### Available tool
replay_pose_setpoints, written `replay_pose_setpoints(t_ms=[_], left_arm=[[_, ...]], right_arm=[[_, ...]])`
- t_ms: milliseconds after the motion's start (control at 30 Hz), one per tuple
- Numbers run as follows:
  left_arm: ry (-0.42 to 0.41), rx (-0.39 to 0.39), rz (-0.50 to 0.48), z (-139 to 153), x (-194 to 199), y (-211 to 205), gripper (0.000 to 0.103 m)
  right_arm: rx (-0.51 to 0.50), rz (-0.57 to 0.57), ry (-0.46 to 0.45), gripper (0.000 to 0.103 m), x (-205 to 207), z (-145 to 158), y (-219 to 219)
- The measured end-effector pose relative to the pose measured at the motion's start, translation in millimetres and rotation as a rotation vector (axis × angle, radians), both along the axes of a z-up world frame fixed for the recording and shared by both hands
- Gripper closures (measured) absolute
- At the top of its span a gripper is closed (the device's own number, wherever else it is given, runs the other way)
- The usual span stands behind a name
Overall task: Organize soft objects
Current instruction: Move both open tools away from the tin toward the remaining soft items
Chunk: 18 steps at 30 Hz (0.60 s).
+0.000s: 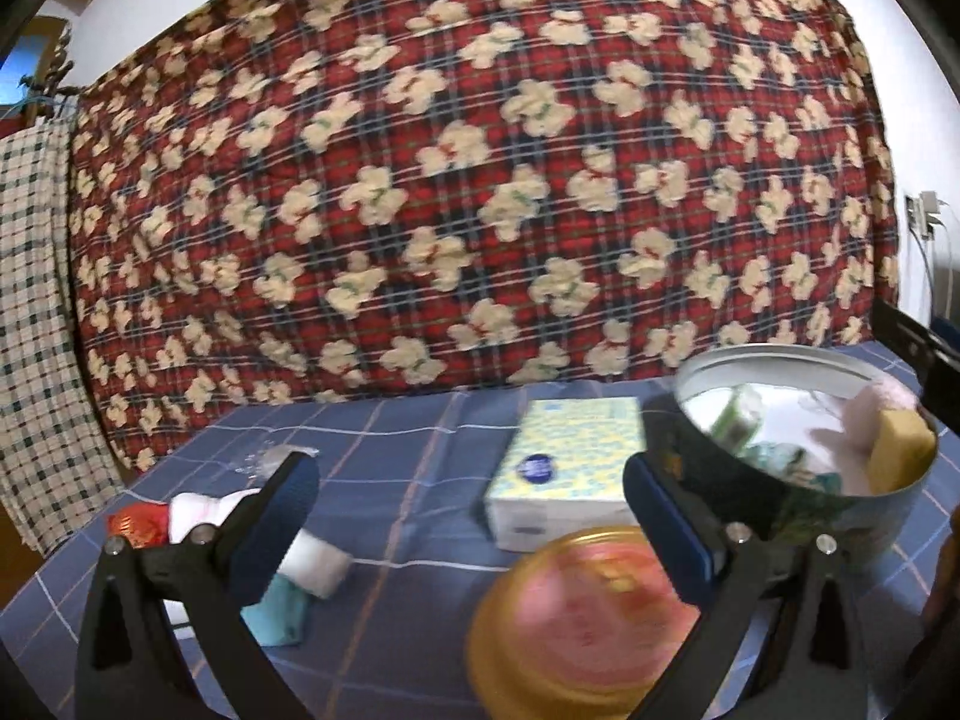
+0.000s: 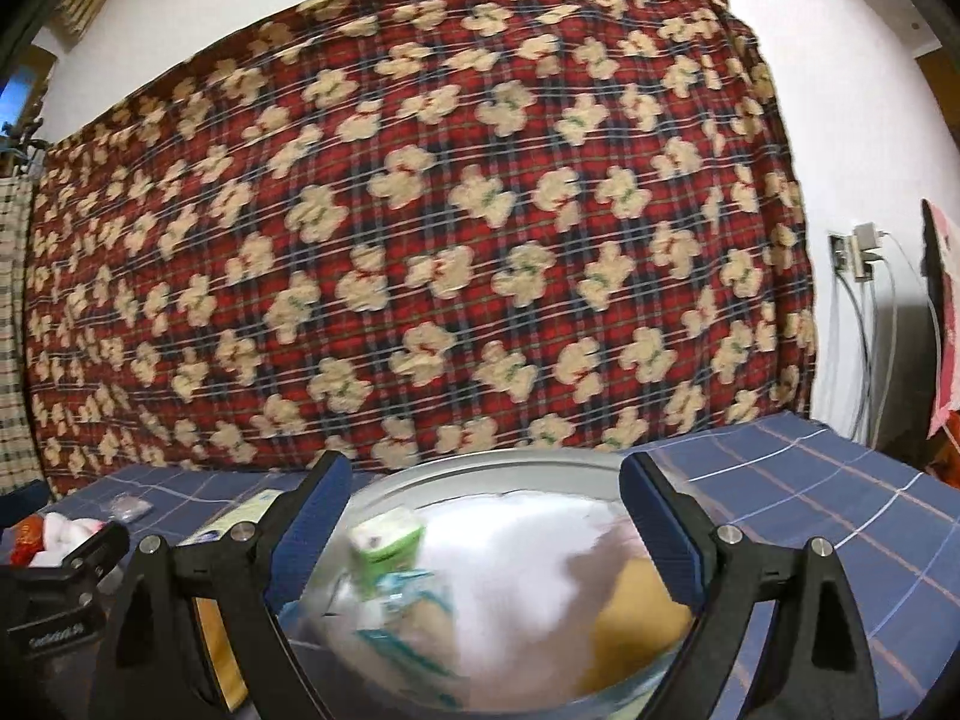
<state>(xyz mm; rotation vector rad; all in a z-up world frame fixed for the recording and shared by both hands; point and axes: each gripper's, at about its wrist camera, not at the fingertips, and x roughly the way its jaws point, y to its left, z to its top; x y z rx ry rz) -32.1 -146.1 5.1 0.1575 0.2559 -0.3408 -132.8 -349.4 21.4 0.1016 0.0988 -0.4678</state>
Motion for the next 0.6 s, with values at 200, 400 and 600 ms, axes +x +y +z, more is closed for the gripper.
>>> replay_pose_setpoints(t_ms=[200,400,600], left_arm=[[0.008,-0.01,0.077,-1.1,20.4,33.8,0.0],[0.024,-0.026,0.141,-2.7,40.2,70.4,0.0],[0.035,-0.029,0.207,-5.1,60.5,106.8,0.0]], right_arm=[[-0.015,0.079,0.01,0.011,18.0,-0.5,38.8],[-0.019,0.158,0.018,0.011,36.8,-2.2,77.1],[-0.025,0.252,0.056,0.011,63.2,-5.6,122.7]])
